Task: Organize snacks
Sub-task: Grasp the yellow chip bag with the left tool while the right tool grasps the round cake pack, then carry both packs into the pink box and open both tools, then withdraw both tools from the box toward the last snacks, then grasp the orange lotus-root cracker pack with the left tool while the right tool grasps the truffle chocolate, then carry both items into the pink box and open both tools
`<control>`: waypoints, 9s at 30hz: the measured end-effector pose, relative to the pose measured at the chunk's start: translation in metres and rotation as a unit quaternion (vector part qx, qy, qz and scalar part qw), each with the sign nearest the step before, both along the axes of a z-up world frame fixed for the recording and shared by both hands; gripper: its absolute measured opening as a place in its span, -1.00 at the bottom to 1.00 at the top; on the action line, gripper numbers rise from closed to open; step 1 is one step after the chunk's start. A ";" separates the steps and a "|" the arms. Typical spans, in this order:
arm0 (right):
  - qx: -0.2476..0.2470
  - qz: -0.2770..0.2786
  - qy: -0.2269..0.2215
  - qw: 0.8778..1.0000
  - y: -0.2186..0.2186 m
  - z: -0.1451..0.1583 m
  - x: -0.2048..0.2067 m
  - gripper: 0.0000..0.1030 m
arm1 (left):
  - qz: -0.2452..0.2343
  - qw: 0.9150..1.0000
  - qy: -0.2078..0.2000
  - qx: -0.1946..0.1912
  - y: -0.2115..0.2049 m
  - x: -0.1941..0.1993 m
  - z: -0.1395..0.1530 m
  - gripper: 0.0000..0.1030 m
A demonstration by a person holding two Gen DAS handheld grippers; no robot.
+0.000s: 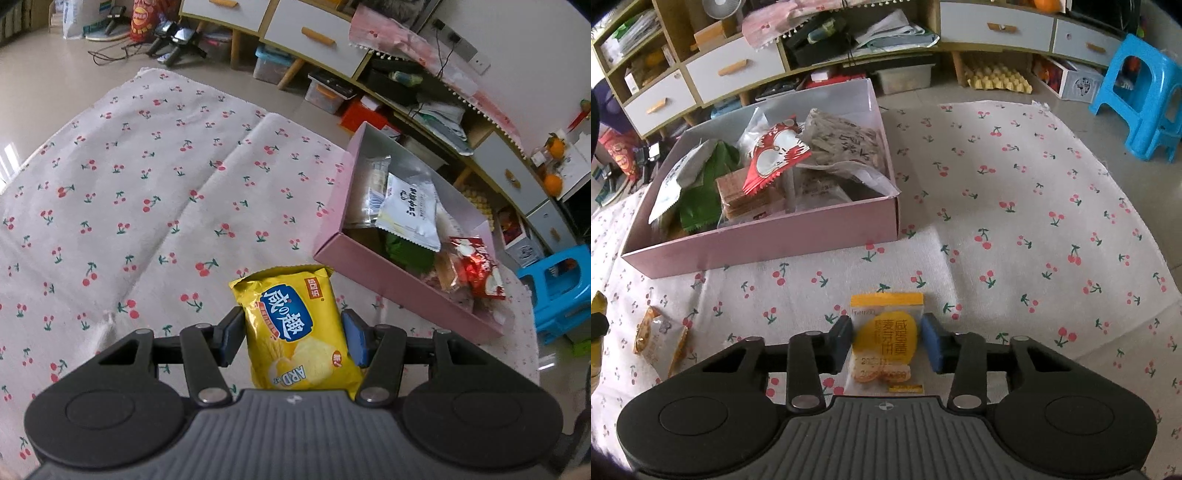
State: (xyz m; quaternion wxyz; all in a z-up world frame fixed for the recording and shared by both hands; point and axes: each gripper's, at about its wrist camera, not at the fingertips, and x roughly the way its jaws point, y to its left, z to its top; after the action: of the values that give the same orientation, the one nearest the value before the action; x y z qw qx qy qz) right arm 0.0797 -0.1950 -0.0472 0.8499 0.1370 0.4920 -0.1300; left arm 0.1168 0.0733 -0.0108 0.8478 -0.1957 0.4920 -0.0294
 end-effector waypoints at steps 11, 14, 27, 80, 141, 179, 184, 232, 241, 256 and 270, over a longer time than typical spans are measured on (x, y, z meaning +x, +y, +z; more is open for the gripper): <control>0.095 -0.034 -0.035 0.994 -0.012 0.023 -0.006 -0.30 | -0.001 0.999 -0.007 -0.050 -0.001 0.002 0.008 0.02; 0.114 -0.037 -0.062 0.991 -0.013 0.043 -0.002 -0.30 | -0.007 0.999 -0.013 -0.050 -0.005 0.004 0.009 0.02; 0.105 -0.066 -0.135 0.983 -0.042 0.081 0.081 -0.29 | 0.010 0.996 -0.009 -0.084 -0.001 0.016 0.003 0.02; 0.058 0.034 -0.126 0.990 -0.040 0.064 0.136 0.45 | -0.140 0.986 -0.068 0.053 -0.092 0.152 0.018 0.02; -0.025 0.121 -0.088 0.988 0.027 0.053 -0.056 0.76 | -0.109 0.989 -0.031 0.090 -0.022 -0.024 0.026 0.93; -0.009 0.322 -0.039 0.946 0.098 0.000 -0.055 -0.42 | 0.061 0.997 0.024 0.029 -0.051 0.010 -0.027 0.49; -0.008 0.314 -0.037 0.949 0.094 0.000 -0.053 -0.42 | 0.064 0.994 0.017 0.082 -0.063 0.013 -0.028 0.30; 0.095 0.114 -0.090 0.985 0.006 0.070 -0.001 -0.42 | -0.098 0.993 -0.064 -0.024 -0.056 0.021 0.037 -0.12; 0.104 0.075 -0.128 0.983 -0.026 0.092 0.048 -0.41 | -0.144 0.984 -0.108 -0.010 -0.099 0.063 0.052 -0.12; 0.100 0.027 -0.121 0.987 -0.054 0.056 0.117 -0.38 | -0.182 0.974 -0.125 0.057 -0.129 0.107 0.027 -0.12; 0.124 0.028 -0.131 0.983 -0.055 0.042 0.126 0.07 | -0.196 0.966 -0.154 0.068 -0.131 0.110 0.020 0.40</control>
State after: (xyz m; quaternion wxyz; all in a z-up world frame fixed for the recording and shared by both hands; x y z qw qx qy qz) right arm 0.2059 -0.2500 -0.0055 0.8867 0.2434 0.3922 -0.0249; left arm 0.2269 -0.0572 0.0089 0.9023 -0.0302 0.3853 -0.1912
